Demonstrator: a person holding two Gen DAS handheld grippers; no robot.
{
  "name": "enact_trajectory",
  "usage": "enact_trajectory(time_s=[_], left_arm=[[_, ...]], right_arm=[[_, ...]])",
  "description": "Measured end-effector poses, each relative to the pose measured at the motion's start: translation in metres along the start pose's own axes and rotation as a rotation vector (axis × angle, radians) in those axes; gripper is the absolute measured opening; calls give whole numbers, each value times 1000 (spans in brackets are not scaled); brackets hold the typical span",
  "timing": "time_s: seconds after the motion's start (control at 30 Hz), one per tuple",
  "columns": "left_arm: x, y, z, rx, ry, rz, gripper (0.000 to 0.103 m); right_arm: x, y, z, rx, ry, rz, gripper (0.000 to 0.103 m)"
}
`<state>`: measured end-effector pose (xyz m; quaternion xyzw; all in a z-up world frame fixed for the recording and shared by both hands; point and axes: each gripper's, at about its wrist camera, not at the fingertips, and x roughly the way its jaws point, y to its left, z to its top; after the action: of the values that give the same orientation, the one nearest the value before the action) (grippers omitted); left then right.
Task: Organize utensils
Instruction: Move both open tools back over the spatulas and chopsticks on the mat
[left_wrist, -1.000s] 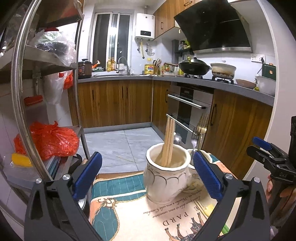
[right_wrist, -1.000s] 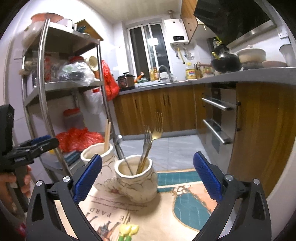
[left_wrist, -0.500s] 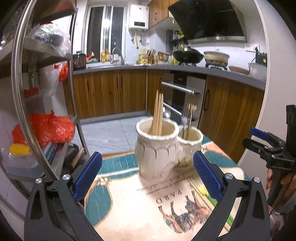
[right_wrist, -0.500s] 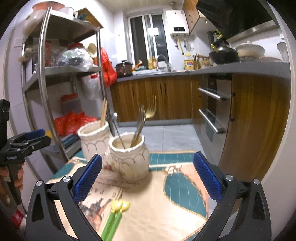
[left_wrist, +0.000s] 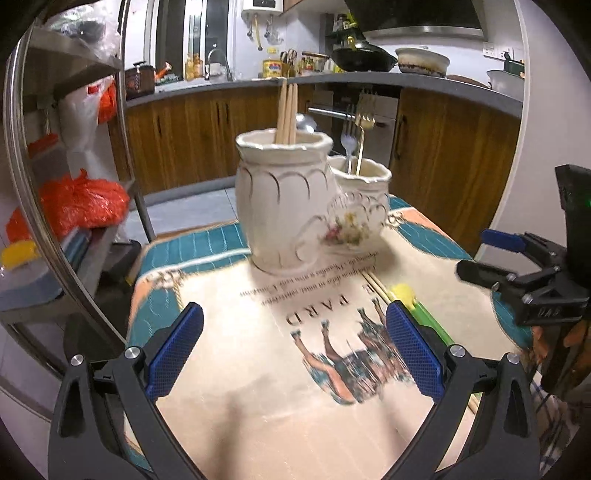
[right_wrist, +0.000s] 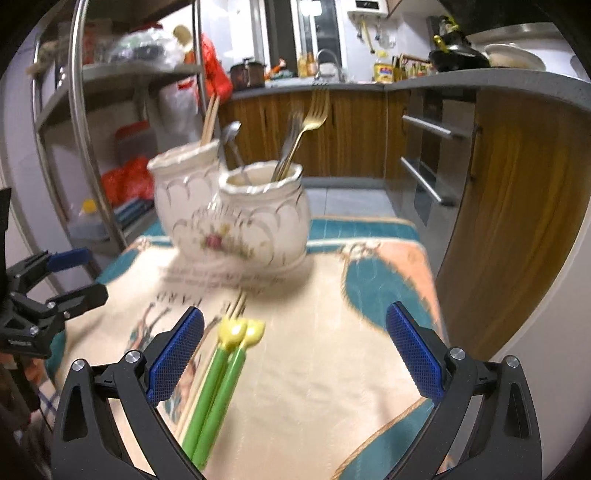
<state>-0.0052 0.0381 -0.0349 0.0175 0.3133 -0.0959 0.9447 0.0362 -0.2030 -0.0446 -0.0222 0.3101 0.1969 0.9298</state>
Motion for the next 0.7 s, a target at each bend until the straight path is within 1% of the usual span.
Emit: enact_trajectory(time_s=[0.13, 0.27, 0.4, 0.47, 0.5, 0.53, 0.57, 0.63, 0.67, 0.7], left_arm=[[2, -2, -8, 13, 11, -3, 97], [6, 0, -12, 7, 27, -5, 97], [6, 3, -14, 0, 28, -10, 97], [6, 2, -14, 1, 31, -11, 97], [6, 2, -14, 2, 30, -12, 97], [6, 2, -14, 1, 31, -12, 97], [7, 2, -14, -1, 32, -13, 97], [7, 2, -13, -2, 34, -14, 97], [7, 3, -13, -3, 34, -15, 97], [7, 3, -13, -3, 33, -17, 97]], right_arm=[[4, 14, -10, -40, 37, -5, 98], [10, 23, -17, -56, 75, 13, 98], [13, 28, -19, -64, 93, 27, 95], [14, 32, -19, -75, 102, 34, 88], [14, 34, -19, -84, 107, 35, 81], [15, 37, -19, -91, 111, 34, 77], [16, 38, -18, -97, 118, 36, 70], [17, 43, -18, -105, 133, 48, 58], [18, 45, -18, -109, 140, 58, 54], [18, 48, -18, -111, 147, 72, 48]])
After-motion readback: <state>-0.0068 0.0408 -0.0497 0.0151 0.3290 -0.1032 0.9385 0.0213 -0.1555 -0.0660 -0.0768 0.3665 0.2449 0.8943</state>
